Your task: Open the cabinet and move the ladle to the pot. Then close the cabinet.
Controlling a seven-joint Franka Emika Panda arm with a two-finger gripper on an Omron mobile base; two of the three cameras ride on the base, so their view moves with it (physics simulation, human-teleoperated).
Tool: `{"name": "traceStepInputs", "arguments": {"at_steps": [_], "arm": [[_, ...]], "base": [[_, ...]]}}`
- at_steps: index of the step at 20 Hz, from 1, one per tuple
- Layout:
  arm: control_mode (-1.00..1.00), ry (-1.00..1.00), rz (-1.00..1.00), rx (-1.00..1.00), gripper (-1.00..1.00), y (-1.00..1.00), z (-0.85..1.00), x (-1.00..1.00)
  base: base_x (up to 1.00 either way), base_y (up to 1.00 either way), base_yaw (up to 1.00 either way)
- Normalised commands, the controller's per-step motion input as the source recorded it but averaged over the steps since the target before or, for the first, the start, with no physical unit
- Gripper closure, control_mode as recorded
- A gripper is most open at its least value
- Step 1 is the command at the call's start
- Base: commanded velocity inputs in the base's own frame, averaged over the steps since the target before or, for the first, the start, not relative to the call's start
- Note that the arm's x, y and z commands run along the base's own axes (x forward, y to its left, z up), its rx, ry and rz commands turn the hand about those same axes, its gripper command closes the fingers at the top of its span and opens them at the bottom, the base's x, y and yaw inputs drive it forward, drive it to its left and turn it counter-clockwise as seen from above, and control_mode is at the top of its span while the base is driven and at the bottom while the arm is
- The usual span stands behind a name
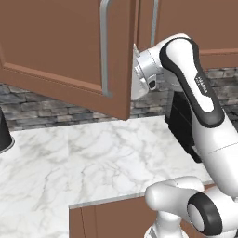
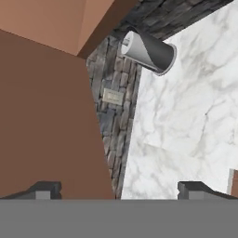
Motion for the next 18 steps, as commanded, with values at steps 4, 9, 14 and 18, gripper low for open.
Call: {"name": "traceStepInputs", "arguments": {"at_steps": [4,9,14,18], "arm": [[-1.0,0.0,0.07,0.01,-1.0,0.49,0.0,-0.08],[-1.0,0.0,0.06,0.0,-1.0,0.37,0.01,-0.25],[-1.0,0.0,0.05,0.0,-1.0,0.26,0.04,-0.37],[-1.0,0.0,0.04,0.0,-1.0,0.26,0.06,-0.46]], "base": [[0.0,0.0,0.0],[0.0,0.0,0.0],[0.0,0.0,0.0],[0.0,0.0,0.0]]}}
